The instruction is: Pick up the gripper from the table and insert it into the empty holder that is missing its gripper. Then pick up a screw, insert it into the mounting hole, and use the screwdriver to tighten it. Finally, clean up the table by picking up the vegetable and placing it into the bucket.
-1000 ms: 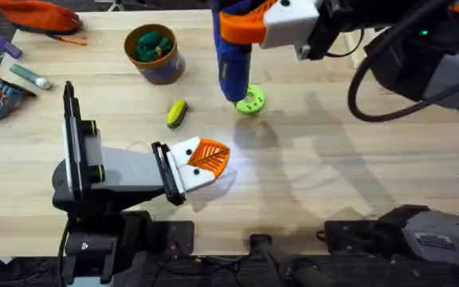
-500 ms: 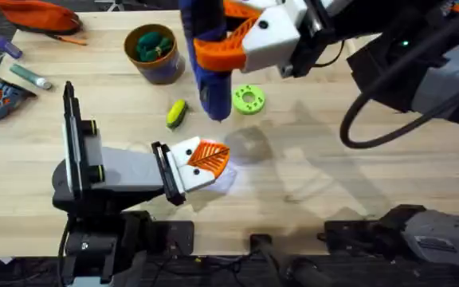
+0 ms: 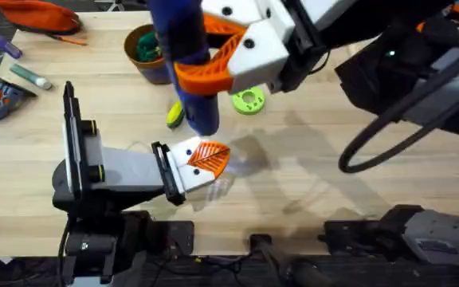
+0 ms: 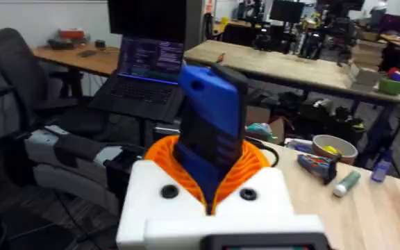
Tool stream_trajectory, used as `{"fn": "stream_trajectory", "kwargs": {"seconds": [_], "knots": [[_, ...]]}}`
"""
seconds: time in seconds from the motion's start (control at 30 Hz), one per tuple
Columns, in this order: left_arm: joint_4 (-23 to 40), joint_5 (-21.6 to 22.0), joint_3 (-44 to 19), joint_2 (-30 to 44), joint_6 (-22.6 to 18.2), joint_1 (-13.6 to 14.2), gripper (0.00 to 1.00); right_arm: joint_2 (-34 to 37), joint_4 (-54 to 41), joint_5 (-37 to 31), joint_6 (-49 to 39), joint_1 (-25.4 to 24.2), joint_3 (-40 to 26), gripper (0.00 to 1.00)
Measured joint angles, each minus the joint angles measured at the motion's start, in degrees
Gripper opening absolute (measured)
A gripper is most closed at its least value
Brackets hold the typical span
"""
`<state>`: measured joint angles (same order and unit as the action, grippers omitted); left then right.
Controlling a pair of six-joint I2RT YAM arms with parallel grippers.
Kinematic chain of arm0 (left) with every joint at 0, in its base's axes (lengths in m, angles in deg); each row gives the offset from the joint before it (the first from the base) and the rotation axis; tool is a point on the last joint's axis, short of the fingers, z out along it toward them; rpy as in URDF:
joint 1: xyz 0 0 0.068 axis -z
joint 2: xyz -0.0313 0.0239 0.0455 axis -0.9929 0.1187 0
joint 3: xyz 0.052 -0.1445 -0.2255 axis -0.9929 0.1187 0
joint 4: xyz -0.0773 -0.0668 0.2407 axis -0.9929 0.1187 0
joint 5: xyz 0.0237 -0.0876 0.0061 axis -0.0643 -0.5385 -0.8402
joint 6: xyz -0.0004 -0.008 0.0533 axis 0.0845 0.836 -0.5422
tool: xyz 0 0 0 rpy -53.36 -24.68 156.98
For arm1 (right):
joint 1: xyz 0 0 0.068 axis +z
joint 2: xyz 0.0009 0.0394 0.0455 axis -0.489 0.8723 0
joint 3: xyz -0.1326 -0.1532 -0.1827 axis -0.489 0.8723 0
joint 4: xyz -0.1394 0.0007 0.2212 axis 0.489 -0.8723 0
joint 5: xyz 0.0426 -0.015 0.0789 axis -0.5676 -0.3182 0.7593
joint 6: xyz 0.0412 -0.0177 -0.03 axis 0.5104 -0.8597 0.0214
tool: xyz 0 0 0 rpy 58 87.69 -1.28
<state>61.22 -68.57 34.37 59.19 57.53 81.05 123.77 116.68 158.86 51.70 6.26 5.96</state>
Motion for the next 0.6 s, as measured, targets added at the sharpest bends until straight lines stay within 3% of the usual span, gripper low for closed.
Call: {"fn": "stream_trajectory", "kwargs": {"seconds": [0.6], "knots": [[0.0,0.0,0.0,-0.02,0.01,0.0,0.015,0.03,-1.39,-0.76,-4.2,5.38,0.0,0.026]]}}
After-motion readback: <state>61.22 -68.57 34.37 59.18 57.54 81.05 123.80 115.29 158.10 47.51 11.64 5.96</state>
